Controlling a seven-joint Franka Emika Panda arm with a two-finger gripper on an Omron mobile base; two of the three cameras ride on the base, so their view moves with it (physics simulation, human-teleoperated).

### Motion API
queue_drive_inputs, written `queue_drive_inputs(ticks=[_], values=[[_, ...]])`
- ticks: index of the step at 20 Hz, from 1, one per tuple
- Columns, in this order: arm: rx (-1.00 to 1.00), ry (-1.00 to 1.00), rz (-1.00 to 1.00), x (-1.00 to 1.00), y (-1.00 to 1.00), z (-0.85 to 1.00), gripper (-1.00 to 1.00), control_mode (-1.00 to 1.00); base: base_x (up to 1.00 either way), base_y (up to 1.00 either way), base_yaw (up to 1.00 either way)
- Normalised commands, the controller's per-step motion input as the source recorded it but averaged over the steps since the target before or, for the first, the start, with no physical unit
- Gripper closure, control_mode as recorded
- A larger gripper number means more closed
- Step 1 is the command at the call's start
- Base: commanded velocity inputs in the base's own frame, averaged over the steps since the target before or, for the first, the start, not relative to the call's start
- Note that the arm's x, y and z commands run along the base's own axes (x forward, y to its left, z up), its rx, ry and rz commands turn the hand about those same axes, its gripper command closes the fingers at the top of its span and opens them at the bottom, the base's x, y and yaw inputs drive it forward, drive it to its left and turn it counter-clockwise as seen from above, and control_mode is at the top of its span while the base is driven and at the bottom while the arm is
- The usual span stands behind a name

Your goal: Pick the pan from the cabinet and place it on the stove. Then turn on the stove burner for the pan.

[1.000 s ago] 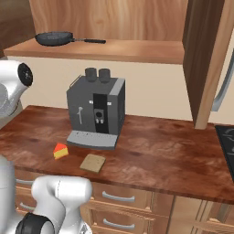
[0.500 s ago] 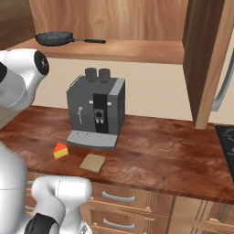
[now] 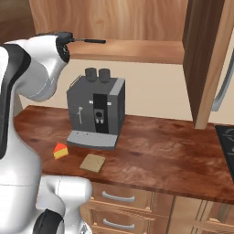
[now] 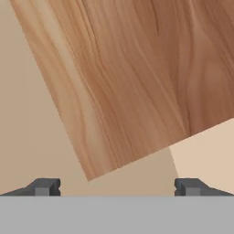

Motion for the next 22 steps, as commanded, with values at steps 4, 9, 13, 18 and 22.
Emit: queue_drive_inputs(ticks=[4,9,13,18,22], values=[[-0.07,-0.23,0.01,0.05,-0.44,0.09,-1.00,-1.00,0.00,0.00,0.00],[-0.04,-0.22,0.00,0.22,-0.43,0.00,-1.00,-1.00,0.00,0.00,0.00],[-0.02,-0.19,0.00,0.33,-0.47,0.00,-1.00,-1.00,0.00,0.00,0.00],[0.00,-0.11,0.00,0.37,-0.40,0.00,-1.00,-1.00,0.00,0.00,0.00],[-0.01,-0.09,0.00,0.40,-0.38,0.00,-1.00,-1.00,0.00,0.00,0.00]])
